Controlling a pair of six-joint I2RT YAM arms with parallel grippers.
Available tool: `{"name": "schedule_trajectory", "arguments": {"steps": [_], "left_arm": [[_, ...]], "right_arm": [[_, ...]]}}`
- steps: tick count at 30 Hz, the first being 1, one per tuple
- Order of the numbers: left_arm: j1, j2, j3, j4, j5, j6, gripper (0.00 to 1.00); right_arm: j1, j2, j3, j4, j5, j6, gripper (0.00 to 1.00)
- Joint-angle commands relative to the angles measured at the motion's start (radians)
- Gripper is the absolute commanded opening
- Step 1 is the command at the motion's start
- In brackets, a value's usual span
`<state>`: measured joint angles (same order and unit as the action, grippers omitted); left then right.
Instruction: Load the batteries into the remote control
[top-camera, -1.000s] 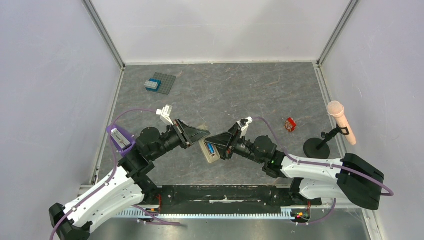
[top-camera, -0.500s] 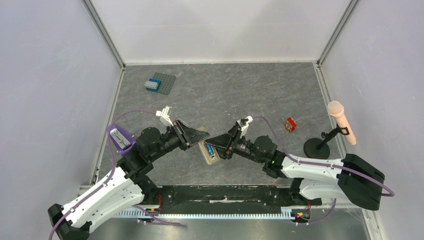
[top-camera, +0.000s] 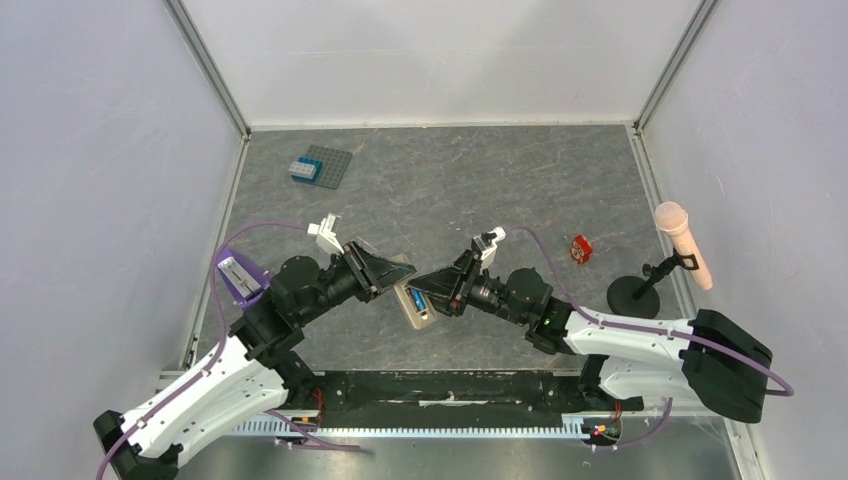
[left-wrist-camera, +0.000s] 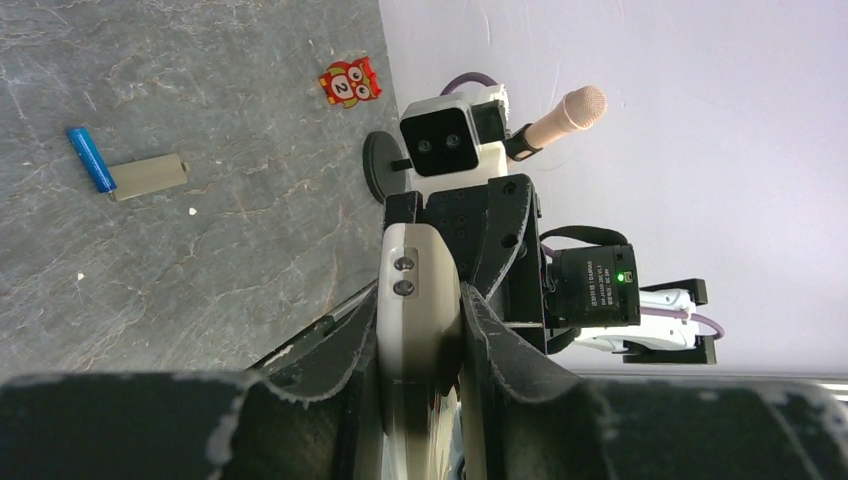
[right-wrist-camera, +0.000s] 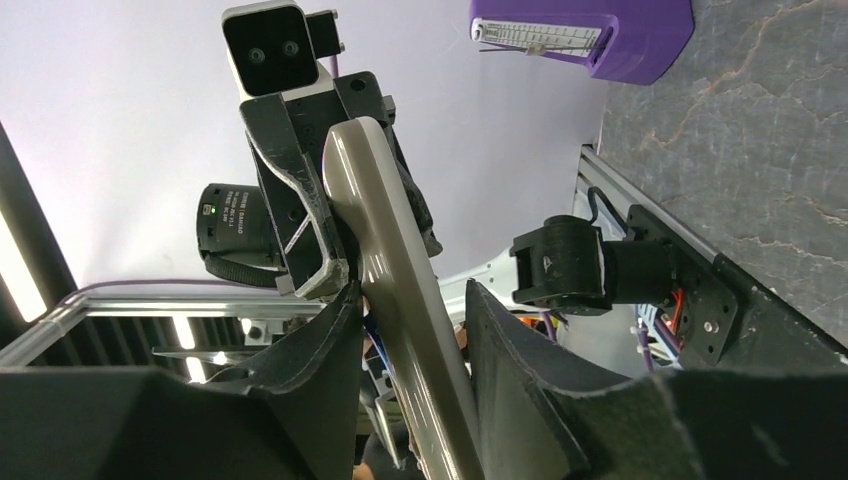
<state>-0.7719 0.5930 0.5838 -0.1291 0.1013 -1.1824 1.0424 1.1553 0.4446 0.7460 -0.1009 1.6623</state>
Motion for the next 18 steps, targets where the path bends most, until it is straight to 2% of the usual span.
{"name": "schedule_trajectory", "arguments": {"steps": [1, 18], "left_arm": [[0.010, -0.048, 0.102, 0.148, -0.088, -0.045, 0.02], [0.010, -0.069, 0.099, 0.184, -0.087, -0.250, 0.02]], "right_arm": [[-0.005, 0.004, -0.029, -0.253, -0.014, -0.109, 0.23], [-0.005, 0.003, -0.018, -0.350, 0.062, -0.306, 0.25]]}}
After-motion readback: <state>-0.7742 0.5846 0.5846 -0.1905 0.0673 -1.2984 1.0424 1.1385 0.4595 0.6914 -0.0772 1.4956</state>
